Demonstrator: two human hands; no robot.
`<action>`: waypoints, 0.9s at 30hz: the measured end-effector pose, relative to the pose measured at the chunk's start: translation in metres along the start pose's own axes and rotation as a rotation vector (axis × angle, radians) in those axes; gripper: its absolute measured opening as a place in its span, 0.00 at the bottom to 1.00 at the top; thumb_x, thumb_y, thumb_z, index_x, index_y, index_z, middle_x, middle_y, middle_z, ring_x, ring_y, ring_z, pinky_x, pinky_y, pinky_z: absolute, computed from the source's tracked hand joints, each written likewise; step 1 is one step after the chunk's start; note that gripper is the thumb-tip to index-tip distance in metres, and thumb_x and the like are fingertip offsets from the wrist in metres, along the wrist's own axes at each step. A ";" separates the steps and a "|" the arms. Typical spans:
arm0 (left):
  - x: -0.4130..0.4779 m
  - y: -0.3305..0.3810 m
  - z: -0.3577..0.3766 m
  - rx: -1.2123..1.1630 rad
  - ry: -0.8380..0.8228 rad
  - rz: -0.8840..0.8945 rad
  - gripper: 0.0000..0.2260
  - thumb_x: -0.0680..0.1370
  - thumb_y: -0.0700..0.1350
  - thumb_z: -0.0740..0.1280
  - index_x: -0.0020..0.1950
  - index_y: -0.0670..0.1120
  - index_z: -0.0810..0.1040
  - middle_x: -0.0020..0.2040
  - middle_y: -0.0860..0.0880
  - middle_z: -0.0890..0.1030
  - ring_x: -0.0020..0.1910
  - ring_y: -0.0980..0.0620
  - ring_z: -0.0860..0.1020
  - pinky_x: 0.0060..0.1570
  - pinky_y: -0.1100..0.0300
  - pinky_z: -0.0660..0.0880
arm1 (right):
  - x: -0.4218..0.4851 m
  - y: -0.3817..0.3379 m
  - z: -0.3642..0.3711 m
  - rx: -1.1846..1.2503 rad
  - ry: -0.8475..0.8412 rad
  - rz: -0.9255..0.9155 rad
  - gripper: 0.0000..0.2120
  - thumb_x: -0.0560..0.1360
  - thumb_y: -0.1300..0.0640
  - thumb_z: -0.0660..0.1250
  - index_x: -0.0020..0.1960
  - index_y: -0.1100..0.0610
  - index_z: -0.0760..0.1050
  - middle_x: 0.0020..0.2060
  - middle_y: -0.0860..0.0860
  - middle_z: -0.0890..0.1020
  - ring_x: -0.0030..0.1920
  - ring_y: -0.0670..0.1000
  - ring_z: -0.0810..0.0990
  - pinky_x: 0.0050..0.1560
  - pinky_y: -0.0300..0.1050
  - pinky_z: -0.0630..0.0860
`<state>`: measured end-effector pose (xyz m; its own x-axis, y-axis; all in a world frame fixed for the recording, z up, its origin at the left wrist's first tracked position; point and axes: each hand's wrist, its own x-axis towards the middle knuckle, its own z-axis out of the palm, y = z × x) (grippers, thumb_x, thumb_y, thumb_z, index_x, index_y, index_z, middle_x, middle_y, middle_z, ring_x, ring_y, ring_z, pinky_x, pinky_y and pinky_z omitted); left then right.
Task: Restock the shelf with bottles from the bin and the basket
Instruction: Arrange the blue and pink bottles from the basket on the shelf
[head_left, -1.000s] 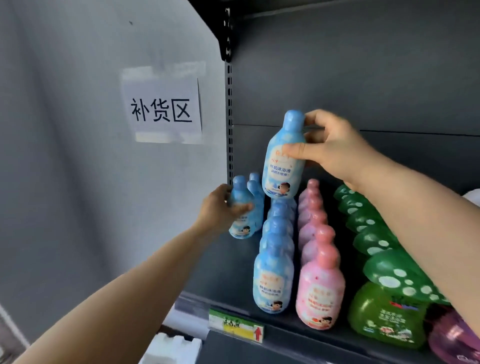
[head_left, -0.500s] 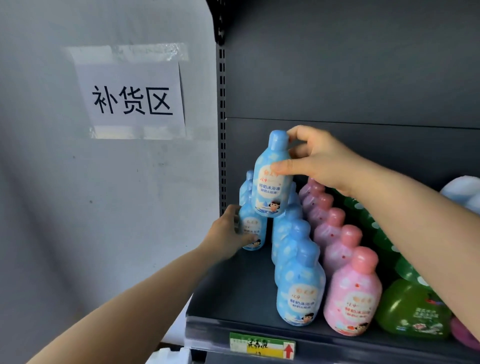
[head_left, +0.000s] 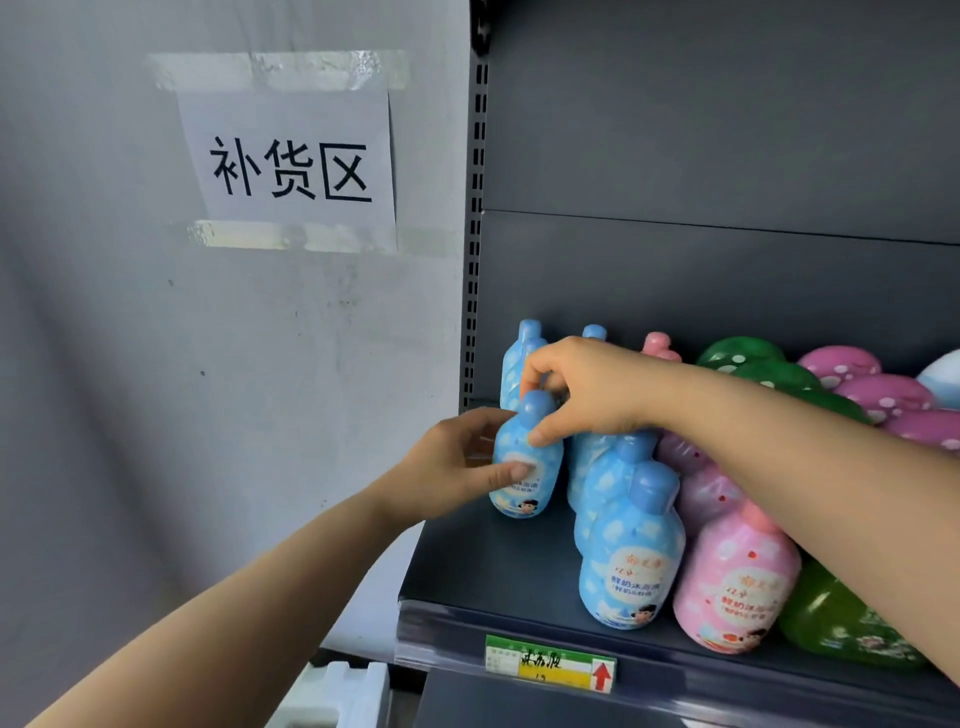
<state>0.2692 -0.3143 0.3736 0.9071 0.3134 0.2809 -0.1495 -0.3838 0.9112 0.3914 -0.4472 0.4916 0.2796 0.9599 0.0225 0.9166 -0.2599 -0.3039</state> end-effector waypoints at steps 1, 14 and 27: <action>0.001 0.000 0.002 0.025 -0.009 -0.014 0.23 0.68 0.52 0.75 0.61 0.48 0.75 0.54 0.48 0.82 0.54 0.50 0.81 0.55 0.51 0.78 | 0.001 -0.001 0.000 -0.019 -0.005 0.006 0.13 0.66 0.51 0.76 0.44 0.47 0.73 0.35 0.41 0.77 0.38 0.38 0.74 0.41 0.39 0.70; 0.001 0.009 0.000 0.199 0.016 -0.017 0.28 0.67 0.60 0.73 0.62 0.50 0.73 0.52 0.51 0.82 0.51 0.56 0.81 0.55 0.54 0.78 | -0.010 0.002 -0.014 0.011 0.127 0.020 0.21 0.69 0.53 0.74 0.61 0.52 0.76 0.51 0.48 0.81 0.49 0.46 0.80 0.55 0.41 0.75; 0.056 0.165 0.096 0.857 0.260 0.478 0.29 0.73 0.57 0.62 0.71 0.46 0.67 0.60 0.44 0.77 0.61 0.44 0.74 0.59 0.56 0.69 | -0.153 0.067 -0.076 -0.404 0.568 0.217 0.29 0.75 0.45 0.65 0.74 0.49 0.62 0.72 0.47 0.66 0.70 0.53 0.66 0.64 0.51 0.67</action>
<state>0.3327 -0.4435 0.5106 0.6969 0.1040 0.7096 -0.0490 -0.9802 0.1918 0.4318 -0.6197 0.5396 0.4719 0.7078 0.5256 0.8266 -0.5625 0.0153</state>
